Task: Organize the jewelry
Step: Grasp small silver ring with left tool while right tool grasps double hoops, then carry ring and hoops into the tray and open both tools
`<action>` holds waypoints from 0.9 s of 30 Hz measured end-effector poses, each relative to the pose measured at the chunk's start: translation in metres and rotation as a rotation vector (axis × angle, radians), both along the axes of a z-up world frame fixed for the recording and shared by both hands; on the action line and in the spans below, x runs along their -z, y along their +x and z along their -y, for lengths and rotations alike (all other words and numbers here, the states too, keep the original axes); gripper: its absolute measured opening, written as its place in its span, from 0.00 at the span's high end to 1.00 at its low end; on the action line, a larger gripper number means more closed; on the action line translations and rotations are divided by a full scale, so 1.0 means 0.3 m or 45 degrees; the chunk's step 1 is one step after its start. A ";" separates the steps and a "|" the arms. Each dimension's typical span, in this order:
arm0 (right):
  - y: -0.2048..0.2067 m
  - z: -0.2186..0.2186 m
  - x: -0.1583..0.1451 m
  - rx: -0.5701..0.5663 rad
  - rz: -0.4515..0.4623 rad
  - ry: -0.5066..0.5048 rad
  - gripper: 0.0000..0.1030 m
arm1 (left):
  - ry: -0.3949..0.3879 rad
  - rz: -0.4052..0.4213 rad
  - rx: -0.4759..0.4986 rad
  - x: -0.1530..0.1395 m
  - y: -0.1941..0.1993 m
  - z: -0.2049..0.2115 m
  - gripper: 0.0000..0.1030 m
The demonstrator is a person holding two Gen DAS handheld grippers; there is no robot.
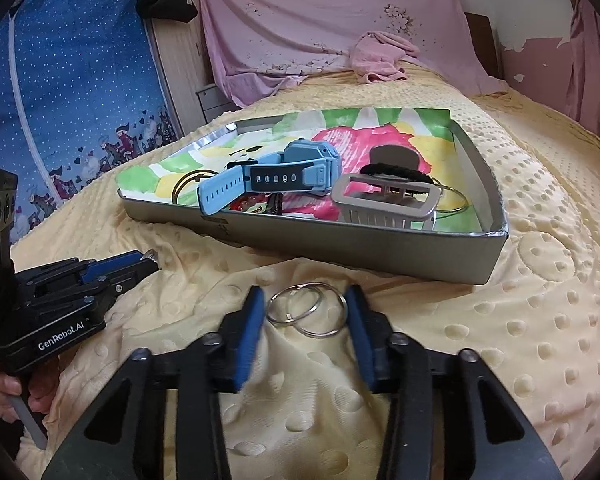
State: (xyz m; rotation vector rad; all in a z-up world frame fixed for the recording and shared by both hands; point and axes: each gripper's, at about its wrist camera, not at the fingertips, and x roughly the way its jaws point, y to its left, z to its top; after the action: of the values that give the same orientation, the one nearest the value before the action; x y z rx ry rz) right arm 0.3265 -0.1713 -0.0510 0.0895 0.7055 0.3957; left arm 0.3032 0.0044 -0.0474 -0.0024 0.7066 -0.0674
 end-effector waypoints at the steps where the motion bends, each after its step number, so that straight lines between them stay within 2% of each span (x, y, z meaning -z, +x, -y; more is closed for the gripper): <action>1: 0.000 0.002 0.000 -0.003 0.002 0.002 0.72 | 0.003 0.002 0.000 0.000 -0.001 0.001 0.81; 9: -0.022 -0.019 -0.005 -0.043 0.030 -0.030 0.74 | 0.032 0.017 0.000 0.002 -0.010 0.013 0.81; 15: -0.047 -0.014 -0.016 -0.069 0.060 -0.022 0.74 | -0.006 0.039 0.017 -0.003 -0.020 0.001 0.81; 22: -0.079 -0.019 -0.038 -0.112 0.124 -0.017 0.74 | -0.065 0.115 0.102 -0.023 -0.058 0.003 0.81; 27: -0.094 -0.028 -0.053 -0.126 0.155 -0.025 0.74 | -0.063 0.142 0.108 -0.029 -0.067 0.007 0.81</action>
State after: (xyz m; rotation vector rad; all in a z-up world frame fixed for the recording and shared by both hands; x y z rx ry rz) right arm 0.2985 -0.1629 -0.0351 0.0115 0.5946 0.4845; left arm 0.2830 0.0023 -0.0386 -0.0161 0.5935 -0.1655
